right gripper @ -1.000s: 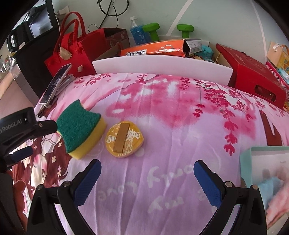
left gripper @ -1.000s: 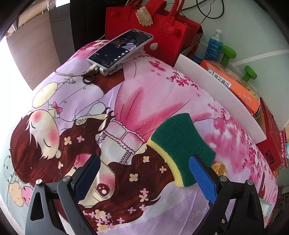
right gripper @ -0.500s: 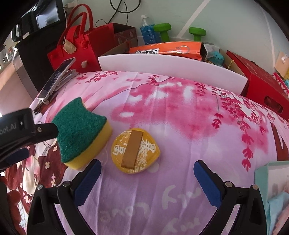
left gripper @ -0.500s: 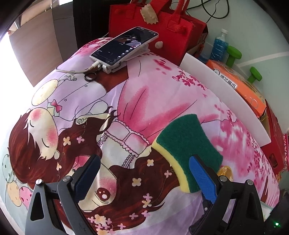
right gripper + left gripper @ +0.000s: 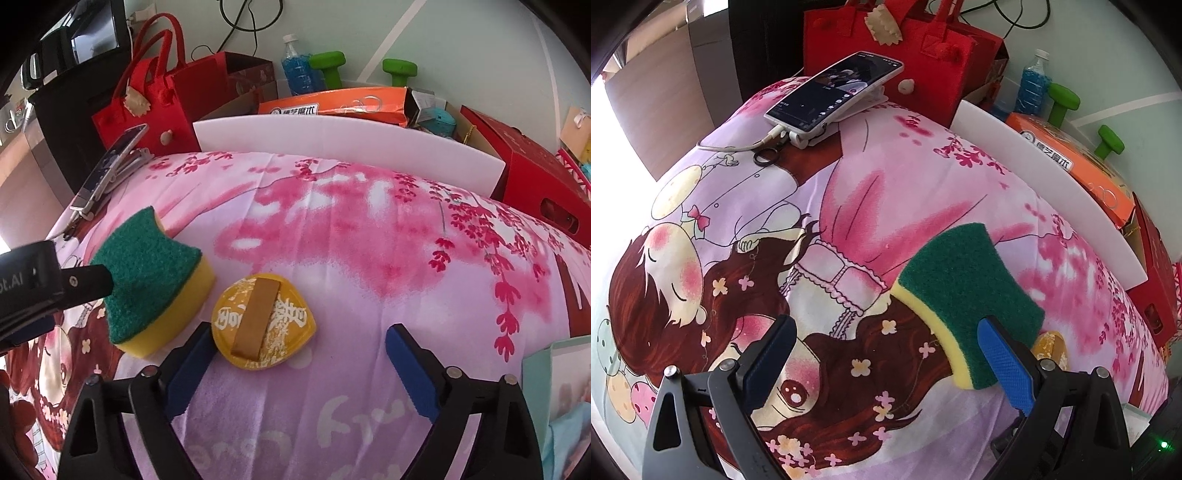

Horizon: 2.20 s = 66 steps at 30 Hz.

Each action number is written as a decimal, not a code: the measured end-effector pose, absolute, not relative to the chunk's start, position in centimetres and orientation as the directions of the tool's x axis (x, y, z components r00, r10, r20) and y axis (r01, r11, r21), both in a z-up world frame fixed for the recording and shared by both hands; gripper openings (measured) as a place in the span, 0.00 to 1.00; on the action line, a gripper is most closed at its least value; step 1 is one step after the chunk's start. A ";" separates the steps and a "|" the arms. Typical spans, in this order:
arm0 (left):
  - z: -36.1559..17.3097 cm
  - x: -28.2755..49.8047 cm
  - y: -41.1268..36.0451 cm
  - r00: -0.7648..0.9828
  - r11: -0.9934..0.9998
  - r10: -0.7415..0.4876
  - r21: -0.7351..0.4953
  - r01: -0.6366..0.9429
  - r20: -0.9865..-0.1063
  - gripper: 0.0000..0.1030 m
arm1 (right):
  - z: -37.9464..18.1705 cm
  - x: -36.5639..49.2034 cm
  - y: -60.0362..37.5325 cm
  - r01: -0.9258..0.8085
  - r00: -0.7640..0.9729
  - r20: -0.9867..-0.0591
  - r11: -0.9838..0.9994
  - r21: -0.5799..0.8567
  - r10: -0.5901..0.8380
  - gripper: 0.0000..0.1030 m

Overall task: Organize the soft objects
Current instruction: 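Grasp the gold tin with the right gripper while the left gripper grasps the green sponge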

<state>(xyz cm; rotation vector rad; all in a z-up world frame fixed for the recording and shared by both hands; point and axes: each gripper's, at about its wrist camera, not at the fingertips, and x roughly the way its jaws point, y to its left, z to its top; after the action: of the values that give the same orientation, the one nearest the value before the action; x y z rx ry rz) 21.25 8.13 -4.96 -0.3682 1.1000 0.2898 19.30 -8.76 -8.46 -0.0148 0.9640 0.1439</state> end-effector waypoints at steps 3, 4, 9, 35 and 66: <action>-4.8 21.3 7.9 0.428 0.908 0.045 -0.142 -0.395 -0.902 0.96 | -8.5 19.2 -8.3 -0.139 0.564 -0.818 0.989 0.042 0.114 0.86; -4.8 21.3 7.8 0.428 0.909 0.045 -0.141 -0.393 -0.903 0.96 | -8.5 19.2 -8.2 -0.143 0.566 -0.817 0.989 0.038 0.113 0.85; -4.8 21.3 7.5 0.425 0.914 0.042 -0.137 -0.382 -0.904 0.96 | -8.5 19.1 -7.9 -0.151 0.575 -0.810 0.988 0.032 0.115 0.78; -4.5 21.6 6.1 0.421 0.933 0.016 -0.138 -0.333 -0.907 0.96 | -7.8 18.8 -8.5 -0.176 0.565 -0.807 0.981 0.085 0.172 0.52; -6.2 22.0 3.0 0.398 0.972 0.059 -0.038 -0.231 -0.915 0.95 | -7.6 19.3 -15.8 0.013 0.545 -0.832 0.991 0.130 0.102 0.53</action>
<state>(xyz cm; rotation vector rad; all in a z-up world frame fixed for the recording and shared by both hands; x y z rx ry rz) 22.03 2.95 -6.16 -0.1682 1.1479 0.1841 19.29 -15.76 -7.59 0.1258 0.9937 0.0527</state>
